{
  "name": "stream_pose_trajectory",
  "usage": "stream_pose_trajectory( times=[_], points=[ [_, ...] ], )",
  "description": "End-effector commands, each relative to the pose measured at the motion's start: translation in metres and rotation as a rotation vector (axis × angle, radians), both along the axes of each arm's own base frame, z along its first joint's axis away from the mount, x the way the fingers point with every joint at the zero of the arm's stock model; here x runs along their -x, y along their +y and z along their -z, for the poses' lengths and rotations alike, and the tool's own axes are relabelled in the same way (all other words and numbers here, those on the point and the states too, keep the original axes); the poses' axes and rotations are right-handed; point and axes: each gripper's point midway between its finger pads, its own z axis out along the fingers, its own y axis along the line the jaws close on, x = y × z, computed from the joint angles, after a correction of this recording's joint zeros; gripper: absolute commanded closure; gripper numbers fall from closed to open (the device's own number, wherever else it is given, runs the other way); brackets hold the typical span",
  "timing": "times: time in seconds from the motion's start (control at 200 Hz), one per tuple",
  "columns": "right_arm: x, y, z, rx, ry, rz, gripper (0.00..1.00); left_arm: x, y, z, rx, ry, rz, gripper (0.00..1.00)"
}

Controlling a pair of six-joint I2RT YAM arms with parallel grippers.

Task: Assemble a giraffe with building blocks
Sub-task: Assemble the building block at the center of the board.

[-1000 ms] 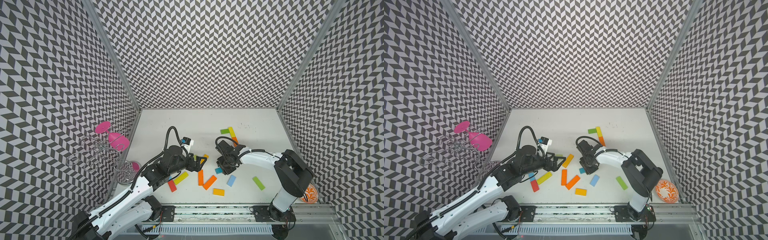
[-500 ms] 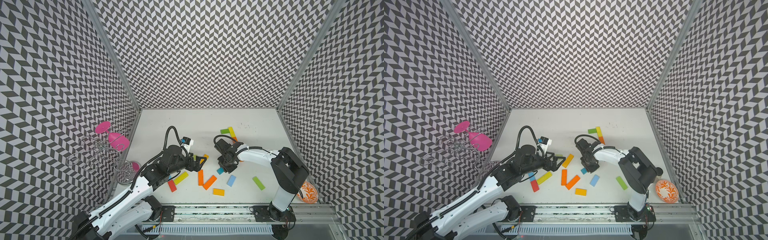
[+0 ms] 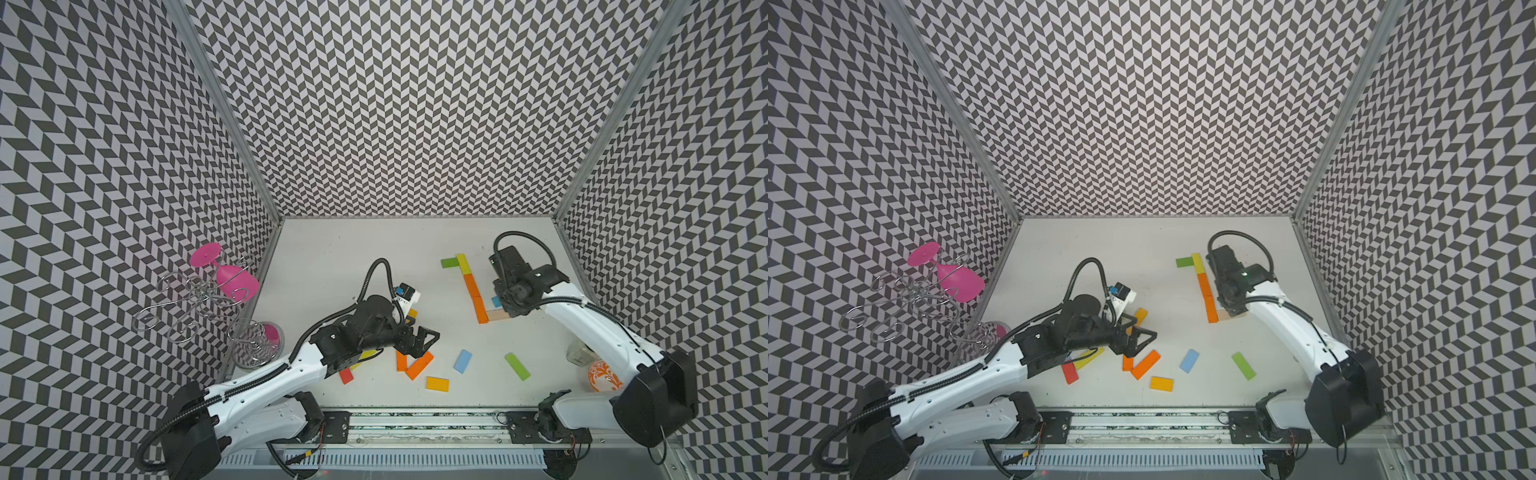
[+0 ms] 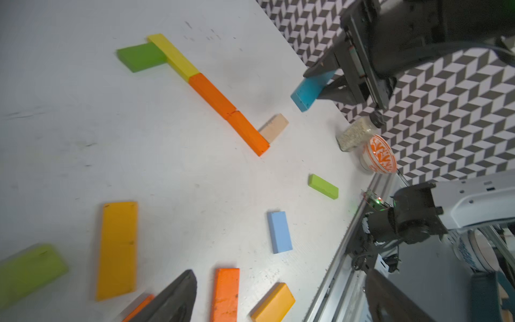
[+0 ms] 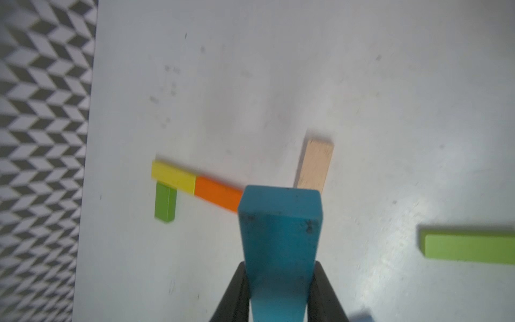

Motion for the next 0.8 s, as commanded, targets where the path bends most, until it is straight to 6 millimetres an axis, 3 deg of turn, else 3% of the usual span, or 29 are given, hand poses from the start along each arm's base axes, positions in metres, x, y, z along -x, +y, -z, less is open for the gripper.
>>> stream_pose_trajectory(
  times=[0.0,0.185,0.32,0.561,0.791],
  points=[
    [-0.003,-0.047,0.011,0.092,0.02,0.029,0.77,0.001,-0.028,-0.027,0.088,-0.068,0.05,0.05],
    [-0.021,-0.097,0.026,0.102,0.023,0.099,0.76,0.004,-0.056,-0.024,0.108,-0.052,0.091,0.03],
    [-0.028,-0.117,0.05,0.068,0.029,0.133,0.76,0.006,-0.068,-0.018,0.097,-0.04,0.109,0.03],
    [-0.041,-0.113,0.099,-0.058,0.095,0.07,0.76,0.005,-0.076,-0.005,0.071,-0.027,0.119,0.03],
    [-0.038,-0.109,0.12,-0.07,0.129,0.034,0.76,0.004,-0.081,0.003,0.052,-0.021,0.126,0.03]
  ],
)
